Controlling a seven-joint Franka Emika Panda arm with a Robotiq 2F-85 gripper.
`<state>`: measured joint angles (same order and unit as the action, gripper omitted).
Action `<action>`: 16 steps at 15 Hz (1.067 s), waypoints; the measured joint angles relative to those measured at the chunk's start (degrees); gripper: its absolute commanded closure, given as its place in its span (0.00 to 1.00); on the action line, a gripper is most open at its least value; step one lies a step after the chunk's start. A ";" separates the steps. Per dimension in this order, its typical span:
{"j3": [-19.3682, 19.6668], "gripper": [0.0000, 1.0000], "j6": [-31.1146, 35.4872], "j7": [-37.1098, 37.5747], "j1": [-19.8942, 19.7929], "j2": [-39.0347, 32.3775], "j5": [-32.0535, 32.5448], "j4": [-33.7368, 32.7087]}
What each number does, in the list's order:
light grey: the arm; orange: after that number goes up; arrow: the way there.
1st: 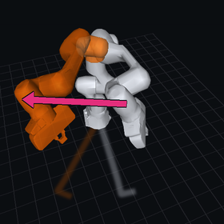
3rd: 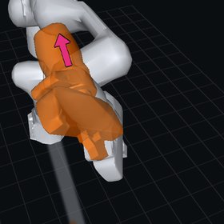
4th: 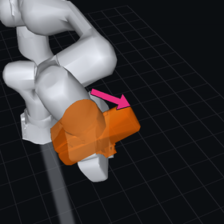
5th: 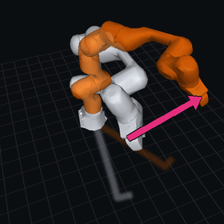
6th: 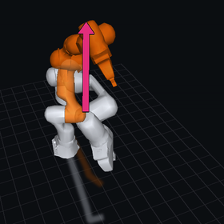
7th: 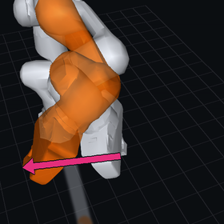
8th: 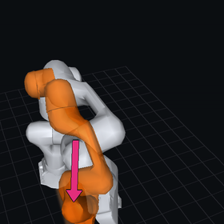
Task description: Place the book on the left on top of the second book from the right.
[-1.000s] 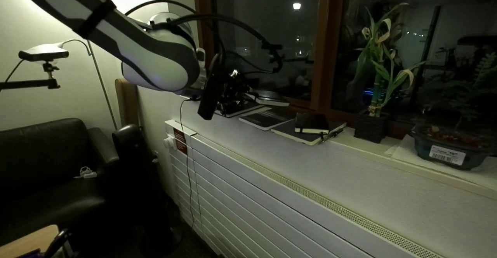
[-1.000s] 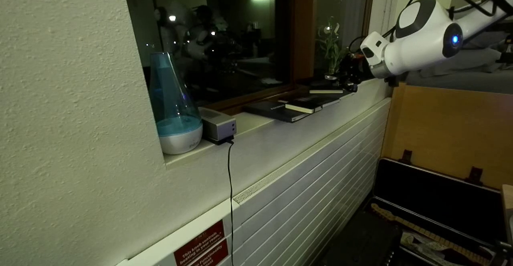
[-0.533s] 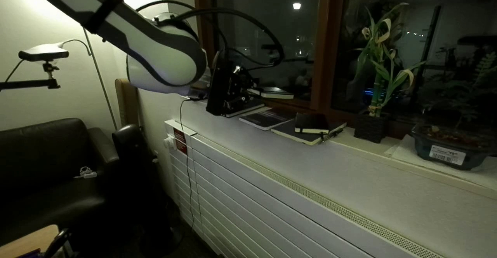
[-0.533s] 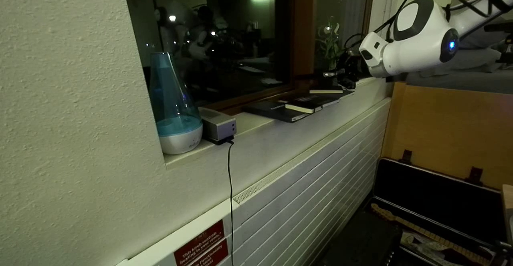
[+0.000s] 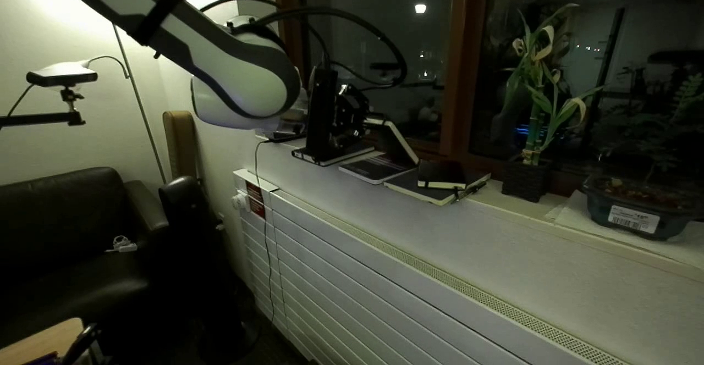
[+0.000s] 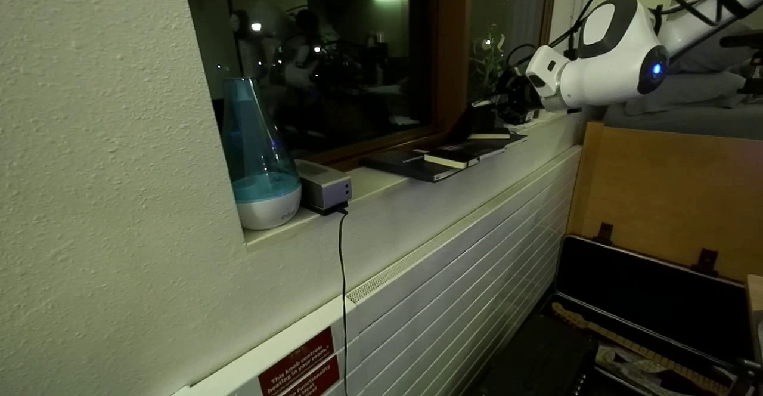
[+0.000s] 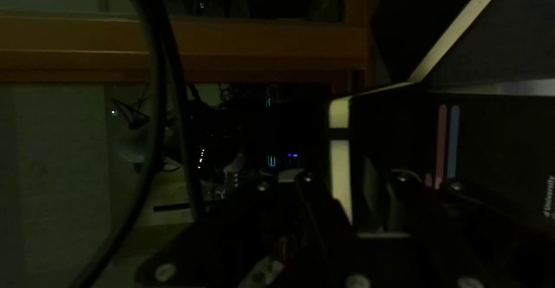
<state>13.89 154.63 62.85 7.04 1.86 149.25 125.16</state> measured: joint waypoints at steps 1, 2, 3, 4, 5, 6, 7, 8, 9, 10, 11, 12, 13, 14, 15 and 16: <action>0.02 0.34 -0.02 -0.36 0.00 0.00 0.00 -0.12; 0.02 0.29 -0.02 -0.62 0.01 0.01 0.00 -0.22; 0.02 0.21 -0.02 -0.75 0.01 0.01 0.00 -0.29; 0.01 0.16 -0.02 -0.78 0.02 0.01 0.00 -0.30; 0.00 0.08 -0.02 -0.78 0.04 0.02 0.00 -0.30; -0.03 0.02 0.02 -0.78 0.07 0.03 0.00 -0.30; -0.04 0.01 0.43 -0.79 0.07 0.05 0.00 -0.29; -0.04 0.00 1.41 -0.79 0.07 0.12 0.00 -0.26; -0.03 0.00 2.84 -0.79 0.06 0.23 0.00 -0.23; 0.01 0.00 4.94 -0.79 0.04 0.43 0.00 -0.15; 0.08 0.00 7.45 -0.79 0.01 0.73 0.00 -0.05; 0.18 0.00 10.57 -0.79 -0.01 1.16 0.00 0.13; 0.35 0.00 14.17 -0.79 -0.03 1.67 0.00 0.37; 0.55 0.00 18.48 -0.79 -0.07 2.21 -0.14 0.59; 0.74 0.00 22.68 -0.79 -0.17 2.68 -0.34 0.80; 0.90 0.00 26.83 -0.79 -0.35 3.12 -0.64 1.12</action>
<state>14.79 181.46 62.06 6.69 4.98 148.61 126.28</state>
